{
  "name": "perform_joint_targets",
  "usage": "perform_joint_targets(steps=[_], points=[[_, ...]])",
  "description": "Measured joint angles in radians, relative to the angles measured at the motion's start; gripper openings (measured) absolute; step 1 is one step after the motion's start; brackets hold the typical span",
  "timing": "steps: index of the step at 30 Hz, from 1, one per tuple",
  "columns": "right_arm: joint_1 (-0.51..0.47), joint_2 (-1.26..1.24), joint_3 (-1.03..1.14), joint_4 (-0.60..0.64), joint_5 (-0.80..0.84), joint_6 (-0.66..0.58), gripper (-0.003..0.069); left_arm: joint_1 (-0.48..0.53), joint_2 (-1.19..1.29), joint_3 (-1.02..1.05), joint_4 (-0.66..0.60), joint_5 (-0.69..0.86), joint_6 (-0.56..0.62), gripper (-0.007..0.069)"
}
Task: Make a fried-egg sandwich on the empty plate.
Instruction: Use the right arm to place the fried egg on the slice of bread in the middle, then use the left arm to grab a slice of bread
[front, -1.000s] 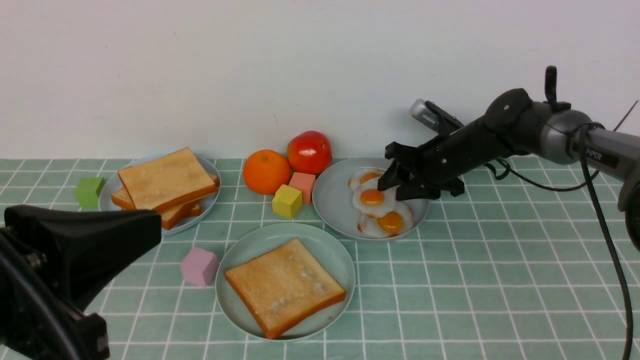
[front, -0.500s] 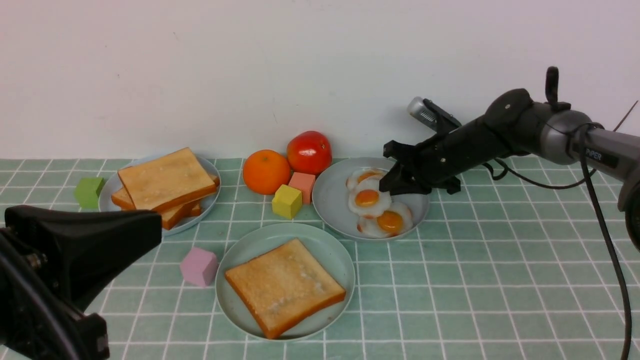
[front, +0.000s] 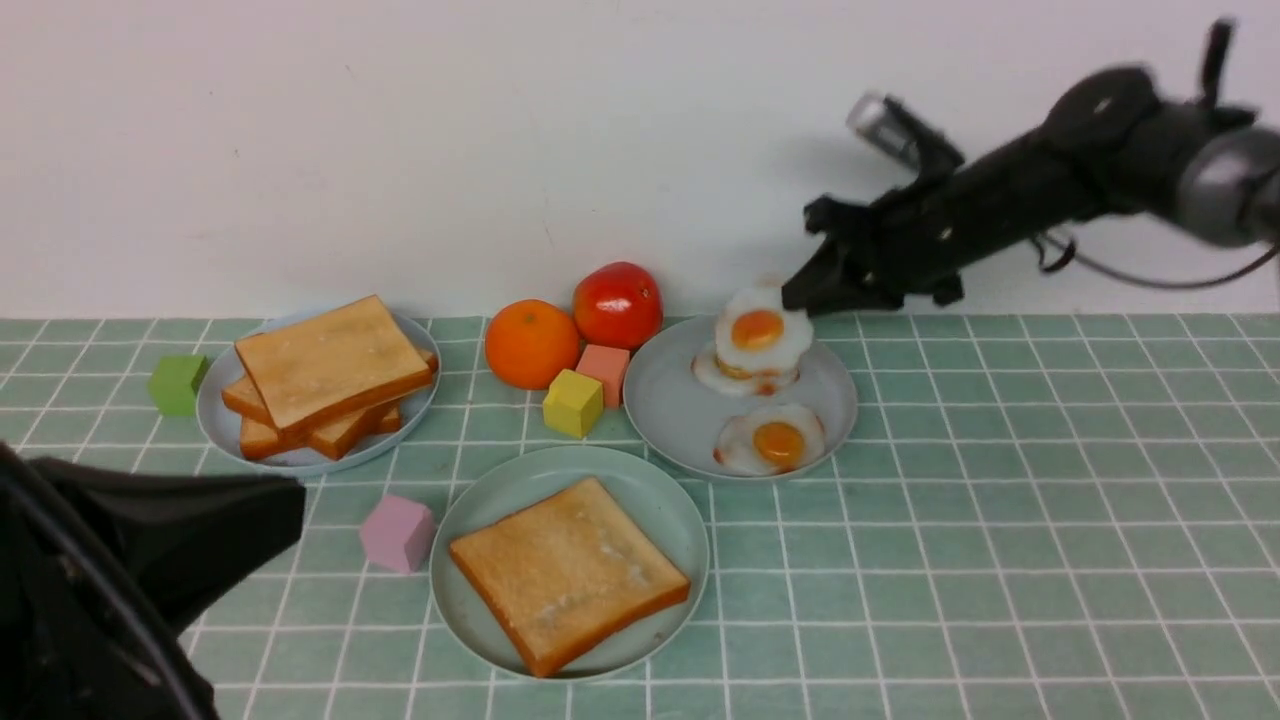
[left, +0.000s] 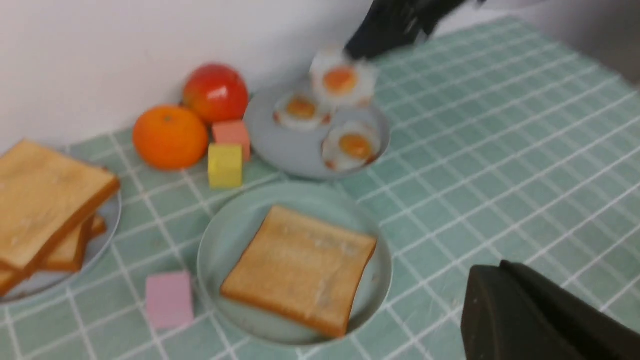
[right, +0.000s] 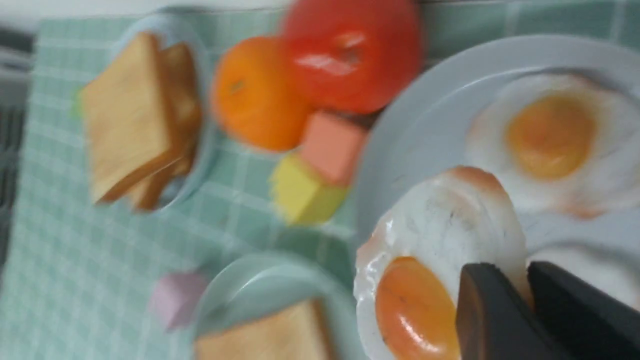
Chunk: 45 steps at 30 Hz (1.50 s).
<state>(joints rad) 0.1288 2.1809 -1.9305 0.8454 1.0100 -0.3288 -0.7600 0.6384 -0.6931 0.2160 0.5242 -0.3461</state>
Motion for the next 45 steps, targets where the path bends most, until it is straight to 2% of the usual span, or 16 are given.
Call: perform_joint_targets(steps=[3,7,8,9,14,22,31,36,39,40,43,45], points=[[0.031,-0.054,0.042,0.0,0.061,-0.016,0.0099,0.0,0.0,0.0,0.012,0.021,0.0,-0.0013],[0.169,-0.118,0.175,0.002,0.079,-0.031,0.0099,0.0,0.0,0.0,0.037,0.055,0.0,-0.0013],[0.169,-0.119,0.175,0.002,0.079,-0.031,0.0099,0.0,0.0,0.0,0.037,0.055,0.0,-0.0013],[0.226,-0.118,0.23,0.006,0.046,-0.032,0.0099,0.0,0.0,0.0,0.041,0.063,0.0,-0.0013],[0.313,-0.089,0.286,0.028,-0.06,-0.032,0.0099,0.0,0.0,0.0,0.056,0.087,0.0,-0.001],[0.324,-0.014,0.289,0.14,-0.119,-0.032,0.0099,0.0,0.0,0.0,0.058,0.094,0.0,-0.001],[0.324,0.046,0.29,0.142,-0.131,0.023,0.0108,0.0,0.0,0.0,0.059,0.093,0.0,-0.0003],[0.324,0.048,0.29,0.099,-0.133,0.04,0.0212,0.0,0.0,0.0,0.059,0.093,0.0,-0.0001],[0.317,0.042,0.29,0.051,-0.127,0.044,0.0392,0.0,0.0,0.0,0.059,0.093,0.0,0.0004],[0.313,0.036,0.29,0.045,-0.123,0.044,0.0424,0.0,0.0,0.0,0.059,0.093,0.0,0.0005],[0.29,0.0,0.29,-0.007,-0.092,0.055,0.0478,0.0,0.0,0.0,0.057,0.093,0.0,0.0006],[0.261,-0.067,0.29,-0.076,-0.052,0.07,0.0462,0.0,0.012,0.0,0.055,0.094,-0.005,0.0007]])
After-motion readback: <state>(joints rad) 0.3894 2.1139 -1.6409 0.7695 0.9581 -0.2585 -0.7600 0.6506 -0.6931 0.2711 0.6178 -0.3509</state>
